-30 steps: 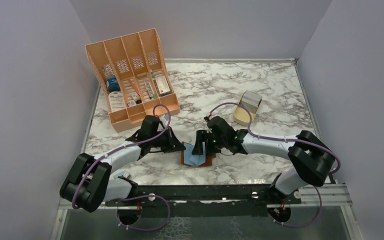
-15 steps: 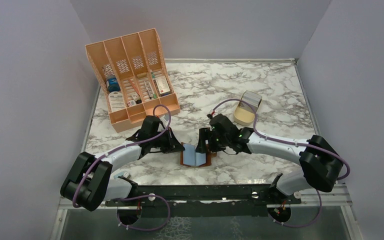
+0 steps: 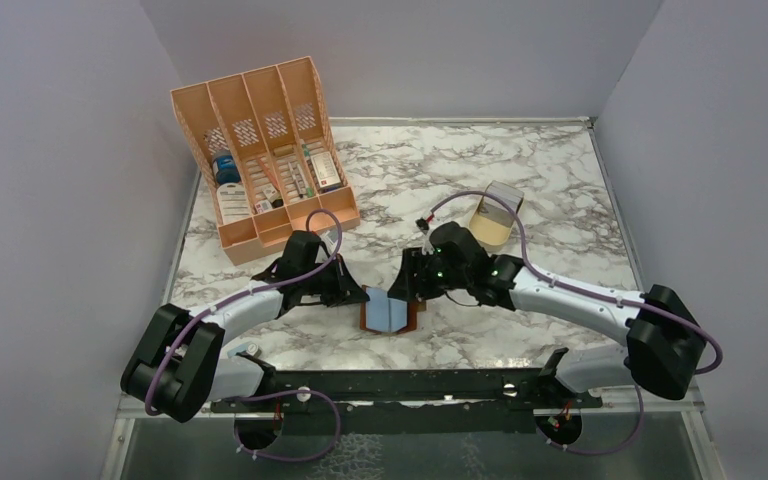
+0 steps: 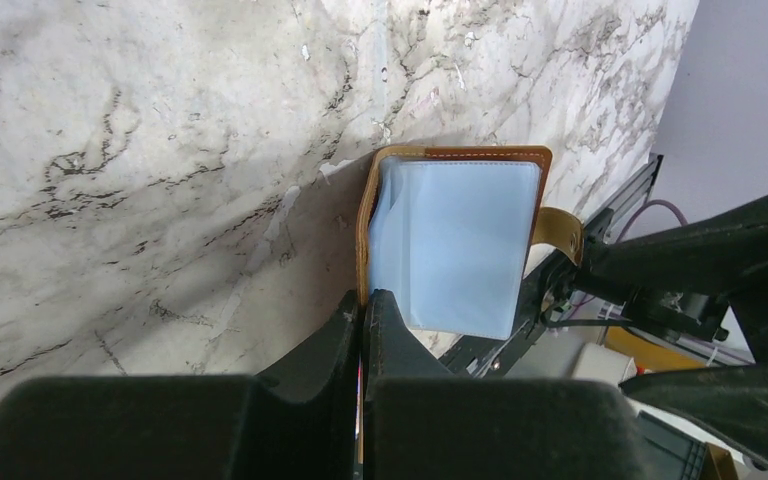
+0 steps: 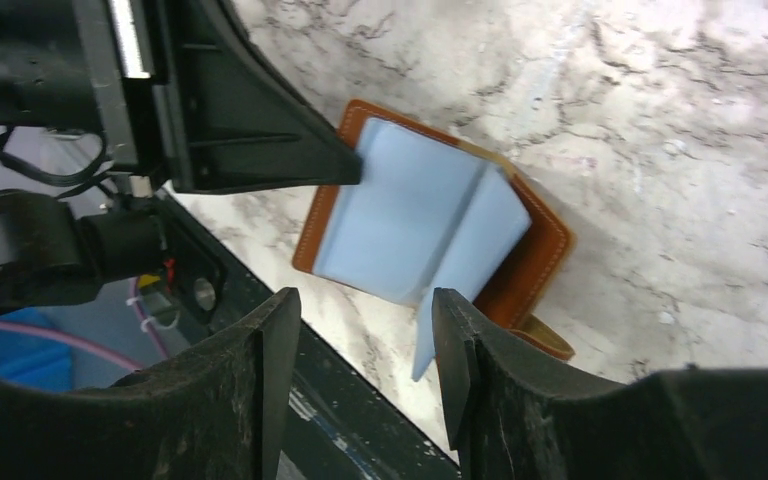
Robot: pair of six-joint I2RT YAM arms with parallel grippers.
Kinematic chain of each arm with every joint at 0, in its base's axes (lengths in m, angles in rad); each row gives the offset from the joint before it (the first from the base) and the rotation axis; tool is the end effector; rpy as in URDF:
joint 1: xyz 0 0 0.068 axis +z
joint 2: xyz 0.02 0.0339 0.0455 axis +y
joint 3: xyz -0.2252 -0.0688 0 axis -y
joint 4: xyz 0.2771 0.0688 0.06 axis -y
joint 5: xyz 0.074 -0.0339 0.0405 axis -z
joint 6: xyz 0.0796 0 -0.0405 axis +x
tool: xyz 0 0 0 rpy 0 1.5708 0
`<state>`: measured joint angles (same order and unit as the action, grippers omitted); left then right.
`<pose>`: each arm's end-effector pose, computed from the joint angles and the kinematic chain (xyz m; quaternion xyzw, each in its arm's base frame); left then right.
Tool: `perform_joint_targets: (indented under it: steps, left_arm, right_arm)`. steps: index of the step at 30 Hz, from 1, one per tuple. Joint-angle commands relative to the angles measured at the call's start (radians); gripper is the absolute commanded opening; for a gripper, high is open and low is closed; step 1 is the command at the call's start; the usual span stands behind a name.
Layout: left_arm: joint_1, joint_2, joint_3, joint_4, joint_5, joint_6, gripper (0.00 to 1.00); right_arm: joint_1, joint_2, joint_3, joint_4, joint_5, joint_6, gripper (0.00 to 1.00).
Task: Put the credit cards into the card holder
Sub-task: Open the card holder at the center of the board.
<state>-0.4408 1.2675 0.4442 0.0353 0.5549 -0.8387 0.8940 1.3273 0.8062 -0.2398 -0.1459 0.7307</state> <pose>0.2399 -0.1595 0.0656 -0.0733 0.8921 -0.4222 0.1432 0.2080 0.2774 0.1408 -0.1034 0.9113 0.3313 0.2216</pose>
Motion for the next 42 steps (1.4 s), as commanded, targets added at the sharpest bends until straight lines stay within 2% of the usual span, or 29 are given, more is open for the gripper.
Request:
perform_joint_targets:
  steps: [1,7,13,19,22,26,30,35,42]
  left_arm:
    - [-0.004,-0.002,0.019,-0.003,-0.026,0.012,0.0]
    - [-0.003,0.007,0.022,-0.002,-0.026,0.01,0.0]
    - [-0.004,0.013,0.019,0.0,-0.039,0.008,0.0]
    - [-0.003,0.025,0.019,-0.006,-0.054,0.015,0.0]
    - [-0.004,0.029,0.036,-0.033,-0.066,0.029,0.09]
    - [-0.004,0.024,0.053,-0.048,-0.062,0.038,0.32]
    - [-0.003,0.014,0.052,-0.044,-0.057,0.036,0.48]
    - [-0.003,0.026,0.044,-0.03,-0.046,0.038,0.51]
    - [-0.003,0.038,0.053,-0.022,-0.033,0.039,0.49]
  right_arm:
    - [0.008,0.005,-0.021,0.105,-0.095,0.029,0.5]
    - [0.008,0.088,-0.029,0.156,-0.137,0.029,0.47]
    - [0.008,0.192,-0.024,0.034,0.022,0.005,0.37]
    - [0.008,0.2,-0.081,0.045,0.084,0.006,0.31]
    - [0.008,0.193,-0.081,0.048,0.086,0.003,0.29]
    - [0.008,0.185,-0.072,0.044,0.085,-0.002,0.27]
    - [0.008,0.165,-0.06,0.042,0.073,-0.009,0.27]
    - [0.008,0.15,-0.041,0.051,0.049,-0.029,0.27]
    - [0.008,0.181,-0.006,0.093,-0.022,-0.042,0.27]
